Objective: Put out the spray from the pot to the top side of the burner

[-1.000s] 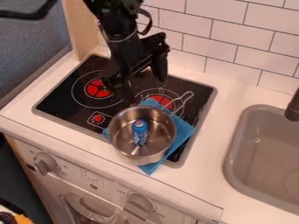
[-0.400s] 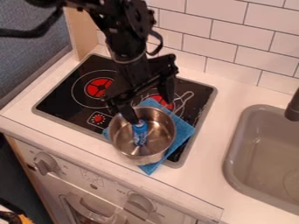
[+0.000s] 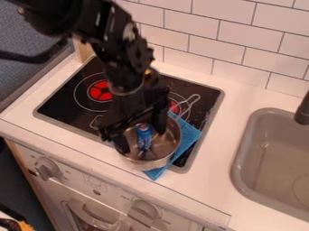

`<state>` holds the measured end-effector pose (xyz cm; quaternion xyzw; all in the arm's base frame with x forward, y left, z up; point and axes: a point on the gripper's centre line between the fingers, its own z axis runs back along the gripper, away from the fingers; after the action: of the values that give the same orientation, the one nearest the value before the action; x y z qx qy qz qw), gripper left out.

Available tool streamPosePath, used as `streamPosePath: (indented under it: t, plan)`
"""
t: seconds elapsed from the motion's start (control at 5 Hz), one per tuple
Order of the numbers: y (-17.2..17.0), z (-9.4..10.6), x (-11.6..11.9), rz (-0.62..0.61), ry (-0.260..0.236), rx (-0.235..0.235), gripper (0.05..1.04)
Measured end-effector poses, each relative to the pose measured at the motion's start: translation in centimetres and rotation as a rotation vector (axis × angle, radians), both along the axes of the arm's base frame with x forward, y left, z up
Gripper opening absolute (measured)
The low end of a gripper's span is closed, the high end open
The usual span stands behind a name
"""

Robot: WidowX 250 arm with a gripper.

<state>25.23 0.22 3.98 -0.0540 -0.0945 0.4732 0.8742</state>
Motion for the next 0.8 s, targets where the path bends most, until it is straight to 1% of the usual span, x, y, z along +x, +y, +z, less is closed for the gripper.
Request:
streamPosePath:
  t: [0.2, 0.4, 0.6, 0.8]
  plan:
    - [0.34, -1.38, -0.21, 0.002, 0.042, 0.013, 1.0]
    - [0.5, -1.58, 0.38, -0.001, 0.029, 0.023, 0.948]
    - [0.61, -1.6, 0.77, 0.002, 0.007, 0.049, 0.672]
    - [0.14, -2.02, 0.73, -0.008, 0.017, 0.05, 0.429]
